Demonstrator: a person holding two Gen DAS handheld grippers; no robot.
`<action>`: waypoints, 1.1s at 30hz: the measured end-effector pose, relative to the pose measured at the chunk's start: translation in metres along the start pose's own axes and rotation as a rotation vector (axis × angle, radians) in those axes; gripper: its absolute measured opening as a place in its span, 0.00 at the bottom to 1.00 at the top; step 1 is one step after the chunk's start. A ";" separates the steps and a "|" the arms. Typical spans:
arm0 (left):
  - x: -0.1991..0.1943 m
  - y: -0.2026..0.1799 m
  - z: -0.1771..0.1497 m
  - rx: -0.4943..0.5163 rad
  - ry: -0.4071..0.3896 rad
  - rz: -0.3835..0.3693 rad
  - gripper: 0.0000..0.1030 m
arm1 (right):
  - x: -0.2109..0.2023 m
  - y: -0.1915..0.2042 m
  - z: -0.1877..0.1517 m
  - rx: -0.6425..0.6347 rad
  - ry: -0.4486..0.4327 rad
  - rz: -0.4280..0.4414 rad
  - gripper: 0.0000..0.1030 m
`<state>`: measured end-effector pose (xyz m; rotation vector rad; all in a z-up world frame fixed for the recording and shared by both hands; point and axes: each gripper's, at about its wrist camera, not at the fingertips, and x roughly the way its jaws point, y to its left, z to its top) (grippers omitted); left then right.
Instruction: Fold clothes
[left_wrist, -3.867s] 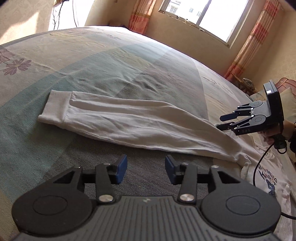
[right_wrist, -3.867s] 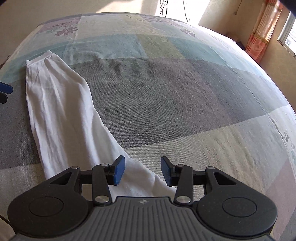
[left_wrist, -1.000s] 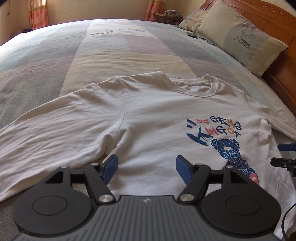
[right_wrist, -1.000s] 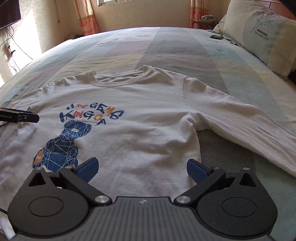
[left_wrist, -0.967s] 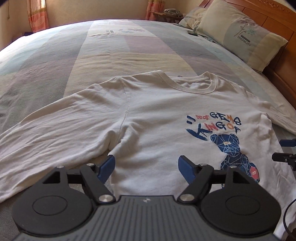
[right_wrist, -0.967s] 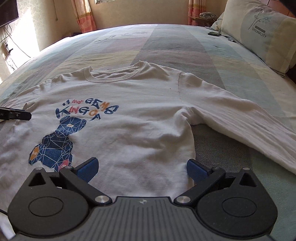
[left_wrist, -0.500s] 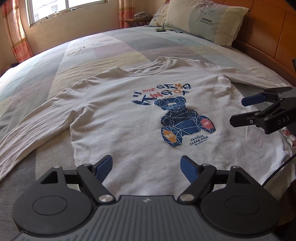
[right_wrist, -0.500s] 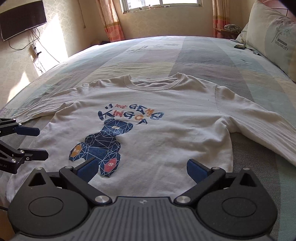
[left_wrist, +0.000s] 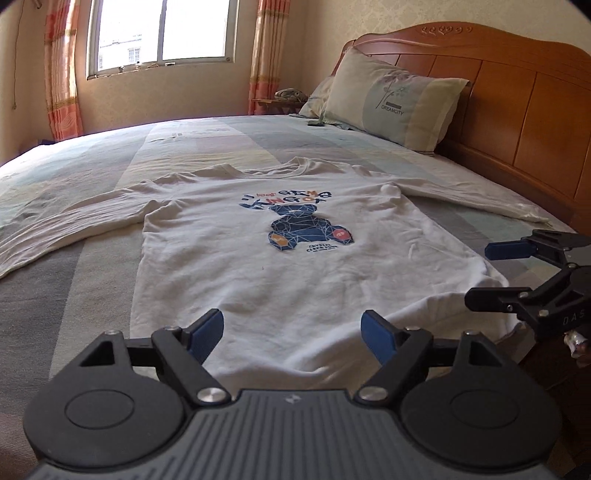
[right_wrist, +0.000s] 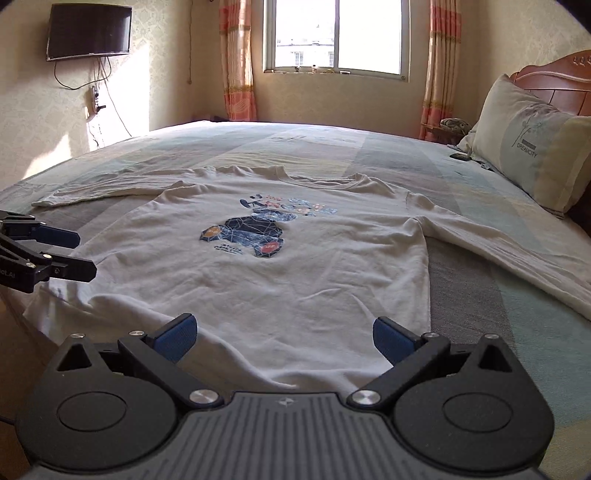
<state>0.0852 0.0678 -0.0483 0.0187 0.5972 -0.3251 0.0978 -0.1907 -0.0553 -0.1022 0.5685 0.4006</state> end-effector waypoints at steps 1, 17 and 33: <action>-0.001 -0.007 -0.005 0.003 0.002 -0.019 0.80 | -0.006 0.007 -0.003 -0.011 -0.008 0.044 1.00; 0.015 -0.024 -0.026 0.034 0.153 -0.145 0.80 | 0.013 0.024 -0.021 -0.104 0.135 0.260 1.00; 0.027 -0.035 -0.018 0.018 0.165 -0.279 0.80 | 0.009 0.042 -0.023 -0.170 0.157 0.340 1.00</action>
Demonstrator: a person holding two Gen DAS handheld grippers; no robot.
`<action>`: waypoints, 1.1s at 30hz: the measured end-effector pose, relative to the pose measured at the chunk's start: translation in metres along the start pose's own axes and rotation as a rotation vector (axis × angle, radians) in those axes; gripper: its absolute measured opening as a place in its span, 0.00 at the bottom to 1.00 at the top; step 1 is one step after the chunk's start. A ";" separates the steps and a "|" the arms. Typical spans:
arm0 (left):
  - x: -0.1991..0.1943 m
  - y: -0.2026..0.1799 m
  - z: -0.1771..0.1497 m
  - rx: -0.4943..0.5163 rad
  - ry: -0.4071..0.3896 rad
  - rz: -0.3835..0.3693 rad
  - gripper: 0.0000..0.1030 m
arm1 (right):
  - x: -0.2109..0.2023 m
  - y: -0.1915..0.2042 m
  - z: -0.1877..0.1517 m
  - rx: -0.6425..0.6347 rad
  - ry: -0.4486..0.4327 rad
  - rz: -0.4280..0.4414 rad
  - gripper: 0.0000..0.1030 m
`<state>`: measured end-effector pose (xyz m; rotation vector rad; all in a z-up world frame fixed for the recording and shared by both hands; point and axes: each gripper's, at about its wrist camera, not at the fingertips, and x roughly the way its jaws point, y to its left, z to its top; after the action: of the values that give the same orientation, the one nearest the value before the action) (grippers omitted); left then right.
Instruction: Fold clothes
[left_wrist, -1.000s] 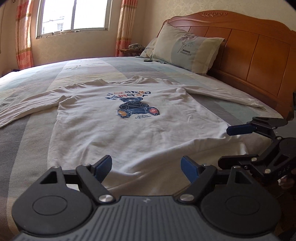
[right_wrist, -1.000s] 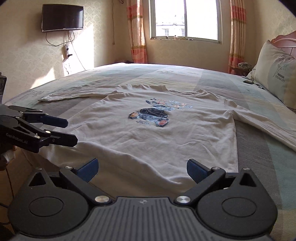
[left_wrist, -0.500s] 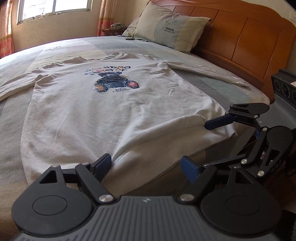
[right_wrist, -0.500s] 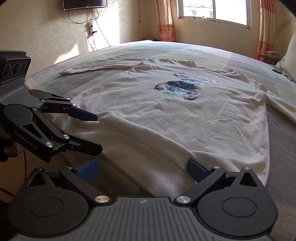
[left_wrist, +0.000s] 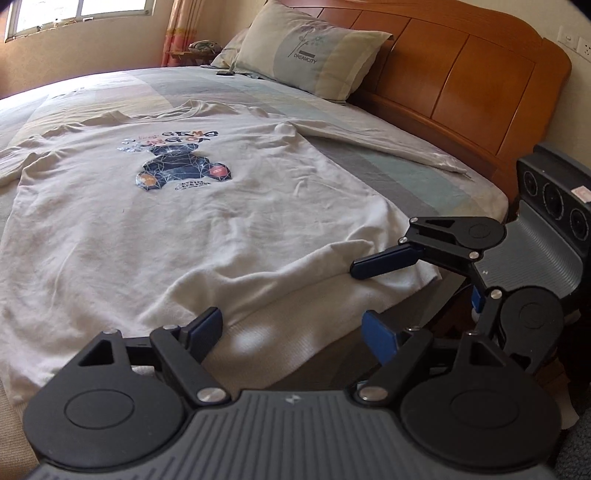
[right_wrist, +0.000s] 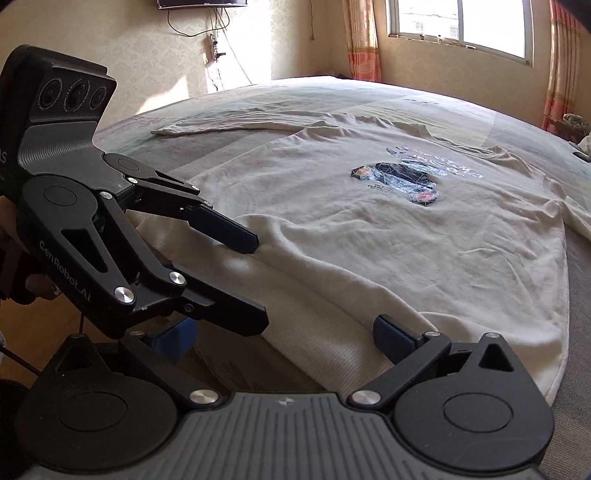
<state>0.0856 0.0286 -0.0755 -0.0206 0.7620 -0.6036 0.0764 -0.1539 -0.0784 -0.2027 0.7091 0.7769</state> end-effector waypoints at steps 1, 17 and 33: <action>-0.006 0.002 -0.002 -0.021 -0.005 -0.010 0.80 | -0.003 0.002 -0.004 -0.003 0.005 -0.003 1.00; -0.033 0.052 -0.013 -0.140 -0.037 0.136 0.83 | -0.024 -0.045 -0.016 0.145 -0.003 -0.120 1.00; -0.026 0.076 0.005 -0.172 -0.030 0.197 0.85 | -0.022 -0.063 0.015 0.226 -0.093 -0.137 1.00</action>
<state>0.1125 0.1043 -0.0723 -0.1109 0.7746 -0.3488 0.1173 -0.2045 -0.0583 -0.0092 0.6813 0.5664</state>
